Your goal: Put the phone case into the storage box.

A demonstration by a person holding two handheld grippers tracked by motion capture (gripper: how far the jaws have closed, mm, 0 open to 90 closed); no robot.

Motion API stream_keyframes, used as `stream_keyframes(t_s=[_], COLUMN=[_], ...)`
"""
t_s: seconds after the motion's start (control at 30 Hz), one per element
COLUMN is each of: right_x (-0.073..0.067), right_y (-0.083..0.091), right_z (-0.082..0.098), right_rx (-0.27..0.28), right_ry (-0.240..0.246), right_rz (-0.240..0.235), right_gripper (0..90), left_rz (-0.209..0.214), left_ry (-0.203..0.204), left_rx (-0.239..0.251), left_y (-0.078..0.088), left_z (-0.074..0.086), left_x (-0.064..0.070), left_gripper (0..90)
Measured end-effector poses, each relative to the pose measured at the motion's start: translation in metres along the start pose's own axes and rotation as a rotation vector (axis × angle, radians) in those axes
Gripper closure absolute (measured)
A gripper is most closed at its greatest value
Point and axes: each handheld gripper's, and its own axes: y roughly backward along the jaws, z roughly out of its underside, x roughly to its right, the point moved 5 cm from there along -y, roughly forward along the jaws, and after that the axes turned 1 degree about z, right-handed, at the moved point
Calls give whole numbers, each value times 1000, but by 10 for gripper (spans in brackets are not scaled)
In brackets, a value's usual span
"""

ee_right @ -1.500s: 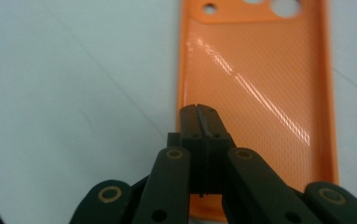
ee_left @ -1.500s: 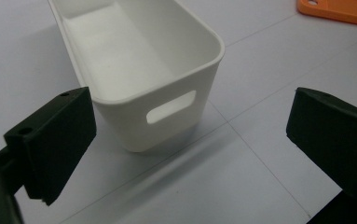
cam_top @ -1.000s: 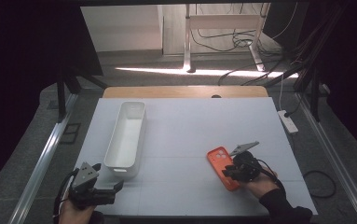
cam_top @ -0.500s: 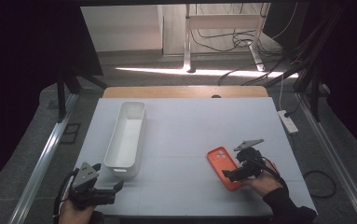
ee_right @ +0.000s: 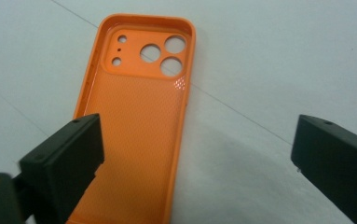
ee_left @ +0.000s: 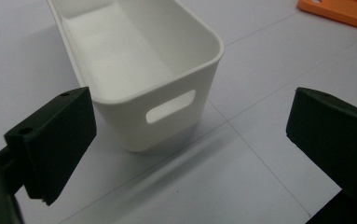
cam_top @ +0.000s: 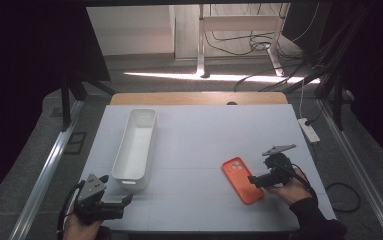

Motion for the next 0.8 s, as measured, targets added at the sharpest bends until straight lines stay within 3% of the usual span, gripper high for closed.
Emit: stream_keyframes(t_s=[0.3,0.77,0.8], right_x=[3,0,2], right_y=[-14,-21,-20], right_z=[2,10,11], right_rx=[-69,-124,-132], right_ry=[9,55,38], right_rz=[4,-19,-20], right_gripper=[168,541,649], left_rz=[0,1,-2], left_ry=[-4,-9,-11], left_rx=[-2,-6,-7], left_y=[0,-1,-1], left_z=[0,0,0], left_x=[0,1,1], left_gripper=[25,26,26])
